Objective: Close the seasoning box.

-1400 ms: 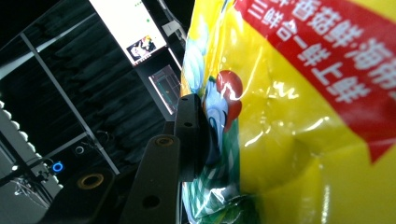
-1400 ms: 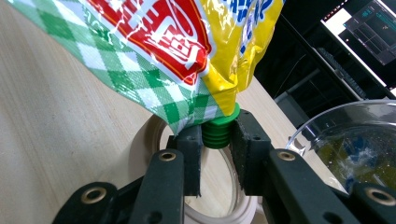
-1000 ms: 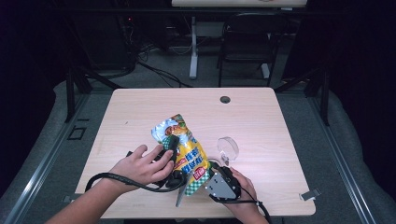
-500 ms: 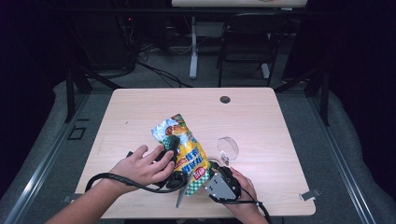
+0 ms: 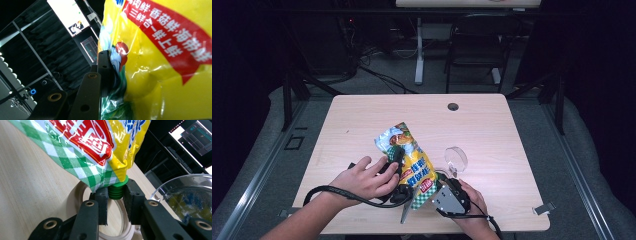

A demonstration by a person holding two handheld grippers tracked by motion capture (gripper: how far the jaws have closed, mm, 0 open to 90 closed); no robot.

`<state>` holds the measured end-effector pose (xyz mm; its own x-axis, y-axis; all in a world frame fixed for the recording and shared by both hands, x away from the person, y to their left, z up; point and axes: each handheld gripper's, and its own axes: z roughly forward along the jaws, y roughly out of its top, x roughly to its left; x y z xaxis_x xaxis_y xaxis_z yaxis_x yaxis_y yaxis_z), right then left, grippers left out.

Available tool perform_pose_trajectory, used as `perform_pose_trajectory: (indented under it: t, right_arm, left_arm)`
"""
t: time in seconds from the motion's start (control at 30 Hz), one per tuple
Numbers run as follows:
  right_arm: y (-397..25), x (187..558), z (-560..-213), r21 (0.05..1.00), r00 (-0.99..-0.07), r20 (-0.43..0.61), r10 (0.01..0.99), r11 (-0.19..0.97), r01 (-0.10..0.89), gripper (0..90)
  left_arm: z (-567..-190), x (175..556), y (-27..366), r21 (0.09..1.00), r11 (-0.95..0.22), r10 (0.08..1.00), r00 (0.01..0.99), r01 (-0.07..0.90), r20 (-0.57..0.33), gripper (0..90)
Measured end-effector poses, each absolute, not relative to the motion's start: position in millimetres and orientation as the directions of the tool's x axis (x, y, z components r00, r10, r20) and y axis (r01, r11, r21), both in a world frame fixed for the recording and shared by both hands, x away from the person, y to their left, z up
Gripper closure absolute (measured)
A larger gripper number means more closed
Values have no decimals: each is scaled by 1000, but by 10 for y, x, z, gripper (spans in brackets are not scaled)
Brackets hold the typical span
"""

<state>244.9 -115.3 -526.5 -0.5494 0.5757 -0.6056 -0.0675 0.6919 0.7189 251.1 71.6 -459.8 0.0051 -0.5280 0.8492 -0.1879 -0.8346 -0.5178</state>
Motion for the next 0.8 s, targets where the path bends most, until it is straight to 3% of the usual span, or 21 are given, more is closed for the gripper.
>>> perform_pose_trajectory:
  t: [0.8]
  right_arm:
    - [-1149, 2448, -5268, 725, -548, -601, 582, 686, -67, 742]
  left_arm:
    - [-4590, 2487, 712, -530, -825, -538, -13, -194, 843, 817]
